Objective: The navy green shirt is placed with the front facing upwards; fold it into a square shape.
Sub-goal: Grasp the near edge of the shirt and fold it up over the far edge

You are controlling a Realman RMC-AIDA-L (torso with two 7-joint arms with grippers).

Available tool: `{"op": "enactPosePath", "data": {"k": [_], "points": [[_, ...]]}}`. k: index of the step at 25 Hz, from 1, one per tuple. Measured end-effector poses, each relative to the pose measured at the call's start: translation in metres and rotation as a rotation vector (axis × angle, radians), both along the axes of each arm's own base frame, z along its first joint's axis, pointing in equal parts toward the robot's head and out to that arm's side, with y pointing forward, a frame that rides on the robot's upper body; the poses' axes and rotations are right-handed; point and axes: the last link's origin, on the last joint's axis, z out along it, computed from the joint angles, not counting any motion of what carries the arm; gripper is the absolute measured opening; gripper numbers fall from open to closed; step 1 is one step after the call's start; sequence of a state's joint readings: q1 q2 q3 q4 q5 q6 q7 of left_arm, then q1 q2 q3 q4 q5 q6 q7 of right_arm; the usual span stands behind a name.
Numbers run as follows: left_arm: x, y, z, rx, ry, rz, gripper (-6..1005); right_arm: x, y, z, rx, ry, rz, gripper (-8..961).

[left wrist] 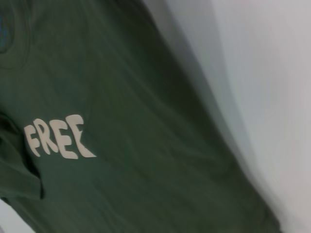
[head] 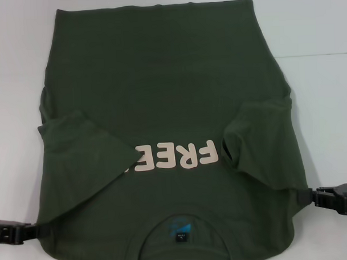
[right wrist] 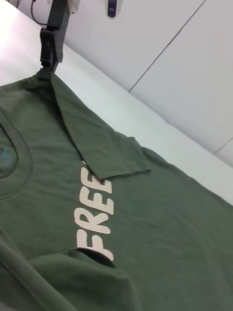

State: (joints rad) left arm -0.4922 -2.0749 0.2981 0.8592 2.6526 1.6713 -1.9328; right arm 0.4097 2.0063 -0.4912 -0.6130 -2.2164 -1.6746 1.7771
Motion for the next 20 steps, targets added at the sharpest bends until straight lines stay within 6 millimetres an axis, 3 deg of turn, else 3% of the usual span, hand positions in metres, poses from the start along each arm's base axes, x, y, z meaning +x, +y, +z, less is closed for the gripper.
{"op": "enactPosePath", "data": {"k": [11, 20], "points": [[-0.007, -0.009, -0.001, 0.072, -0.014, -0.122, 49, 0.013, -0.012, 0.004, 0.112, 0.004, 0.051, 41], [-0.004, -0.024, 0.005, 0.123, -0.031, -0.358, 53, 0.021, -0.027, 0.008, 0.209, -0.004, 0.115, 40]]}}
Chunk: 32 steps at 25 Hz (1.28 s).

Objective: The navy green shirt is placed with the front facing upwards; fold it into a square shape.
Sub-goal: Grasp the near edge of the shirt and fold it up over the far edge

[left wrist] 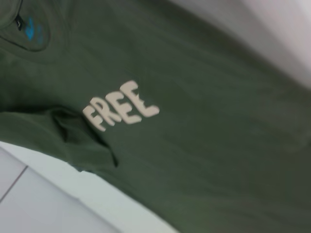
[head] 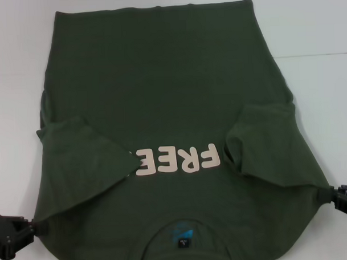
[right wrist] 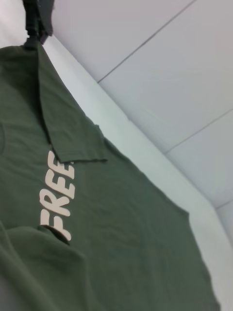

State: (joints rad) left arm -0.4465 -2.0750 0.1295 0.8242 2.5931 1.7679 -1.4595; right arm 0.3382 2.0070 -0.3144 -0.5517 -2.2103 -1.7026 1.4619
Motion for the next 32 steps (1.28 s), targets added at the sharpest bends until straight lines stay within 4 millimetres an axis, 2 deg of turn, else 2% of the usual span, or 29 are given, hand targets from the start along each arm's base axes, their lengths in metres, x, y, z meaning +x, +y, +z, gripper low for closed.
{"op": "enactPosePath", "data": {"k": [7, 16, 22, 32], "points": [[-0.004, -0.013, 0.0, 0.036, 0.01, -0.106, 56, 0.007, -0.022, -0.005, 0.087, -0.008, 0.09, 41], [-0.014, -0.043, -0.005, 0.1, 0.025, -0.204, 60, 0.024, -0.059, -0.006, 0.225, -0.062, 0.119, 40], [-0.02, -0.061, -0.007, 0.149, 0.04, -0.251, 63, 0.023, -0.084, -0.012, 0.291, -0.084, 0.219, 41], [-0.017, -0.099, -0.009, 0.14, 0.019, -0.361, 68, 0.026, -0.112, -0.016, 0.365, -0.113, 0.229, 40]]}}
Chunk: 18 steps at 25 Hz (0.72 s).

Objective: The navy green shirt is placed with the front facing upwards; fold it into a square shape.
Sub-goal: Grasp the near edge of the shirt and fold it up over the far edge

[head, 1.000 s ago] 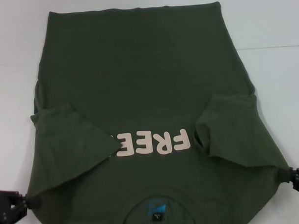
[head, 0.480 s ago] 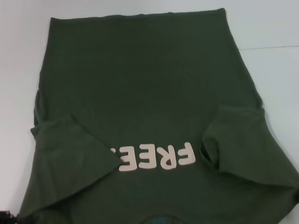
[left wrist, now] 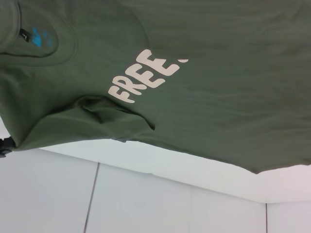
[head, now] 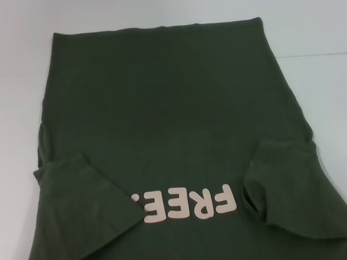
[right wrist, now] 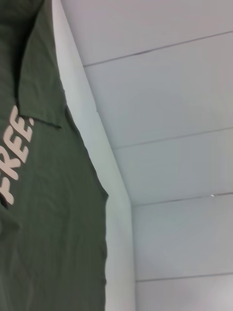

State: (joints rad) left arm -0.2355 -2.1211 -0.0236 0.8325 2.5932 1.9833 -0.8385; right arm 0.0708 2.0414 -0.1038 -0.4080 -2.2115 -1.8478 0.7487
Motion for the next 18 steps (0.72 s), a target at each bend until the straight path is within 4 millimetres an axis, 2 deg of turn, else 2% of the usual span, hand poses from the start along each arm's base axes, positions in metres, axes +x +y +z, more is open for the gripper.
{"op": "enactPosePath", "data": {"k": [8, 18], "points": [[0.003, -0.005, 0.0, -0.006, -0.02, -0.017, 71, -0.002, -0.006, 0.003, 0.037, 0.014, 0.008, 40], [-0.003, 0.017, -0.001, 0.119, -0.05, 0.069, 76, -0.006, 0.006, 0.001, 0.078, 0.043, 0.0, 41]]}}
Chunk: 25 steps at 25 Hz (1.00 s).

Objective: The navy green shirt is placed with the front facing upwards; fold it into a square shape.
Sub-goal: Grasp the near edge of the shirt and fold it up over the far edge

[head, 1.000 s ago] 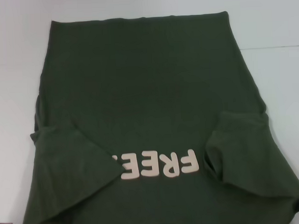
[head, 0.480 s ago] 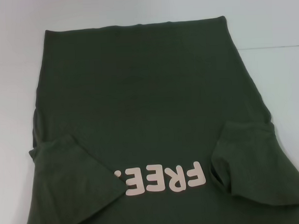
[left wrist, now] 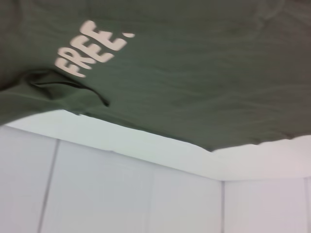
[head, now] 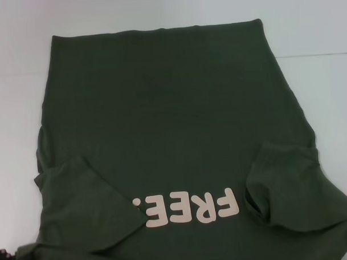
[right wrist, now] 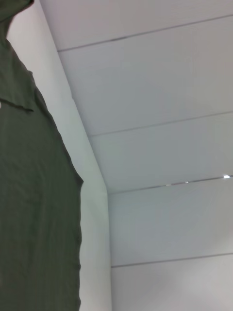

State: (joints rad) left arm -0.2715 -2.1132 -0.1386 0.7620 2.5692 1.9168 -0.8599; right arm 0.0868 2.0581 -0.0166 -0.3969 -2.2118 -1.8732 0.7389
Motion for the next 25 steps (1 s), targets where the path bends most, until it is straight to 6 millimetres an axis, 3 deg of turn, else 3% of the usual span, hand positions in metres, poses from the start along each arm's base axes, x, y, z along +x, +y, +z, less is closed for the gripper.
{"op": "enactPosePath", "data": {"k": [25], "points": [[0.0, 0.003, 0.013, 0.149, -0.061, 0.018, 87, 0.002, 0.015, 0.016, 0.157, 0.059, -0.061, 40]]}}
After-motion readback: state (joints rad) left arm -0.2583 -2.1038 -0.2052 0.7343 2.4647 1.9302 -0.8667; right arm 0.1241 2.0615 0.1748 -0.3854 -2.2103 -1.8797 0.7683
